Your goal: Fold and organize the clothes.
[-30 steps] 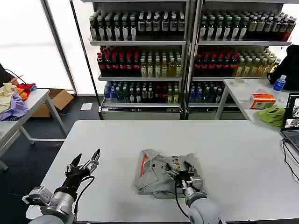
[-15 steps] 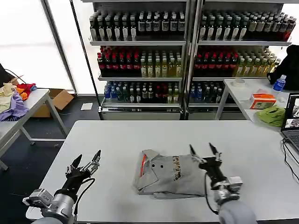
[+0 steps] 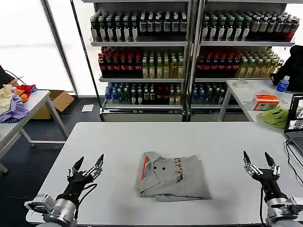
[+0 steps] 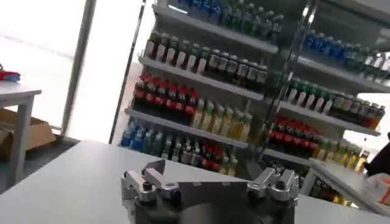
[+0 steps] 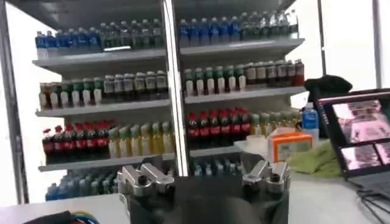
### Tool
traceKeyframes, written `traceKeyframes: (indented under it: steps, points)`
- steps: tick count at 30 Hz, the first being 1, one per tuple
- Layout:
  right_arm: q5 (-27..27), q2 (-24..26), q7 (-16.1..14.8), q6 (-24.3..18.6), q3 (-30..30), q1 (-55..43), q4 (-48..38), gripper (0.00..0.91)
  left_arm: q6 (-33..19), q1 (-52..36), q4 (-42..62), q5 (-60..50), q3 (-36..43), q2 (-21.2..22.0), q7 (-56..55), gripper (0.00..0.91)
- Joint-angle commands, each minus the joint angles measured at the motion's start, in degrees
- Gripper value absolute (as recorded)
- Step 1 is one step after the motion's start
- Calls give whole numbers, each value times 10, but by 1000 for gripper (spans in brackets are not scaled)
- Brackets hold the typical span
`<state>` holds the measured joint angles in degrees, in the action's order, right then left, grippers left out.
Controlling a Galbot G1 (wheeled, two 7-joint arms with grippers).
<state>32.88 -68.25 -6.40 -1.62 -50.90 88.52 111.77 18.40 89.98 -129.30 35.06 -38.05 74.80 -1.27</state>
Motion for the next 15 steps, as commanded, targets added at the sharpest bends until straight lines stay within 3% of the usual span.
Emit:
traceKeyframes:
  steps: [1, 15]
  points:
    - [6, -19, -29, -37, -63, 36, -29, 907, -14, 10, -7, -34, -4, -1, 17, 907]
    - [0, -9, -23, -10, -33, 31, -42, 907, -14, 13, -9, -38, -6, 2, 17, 907]
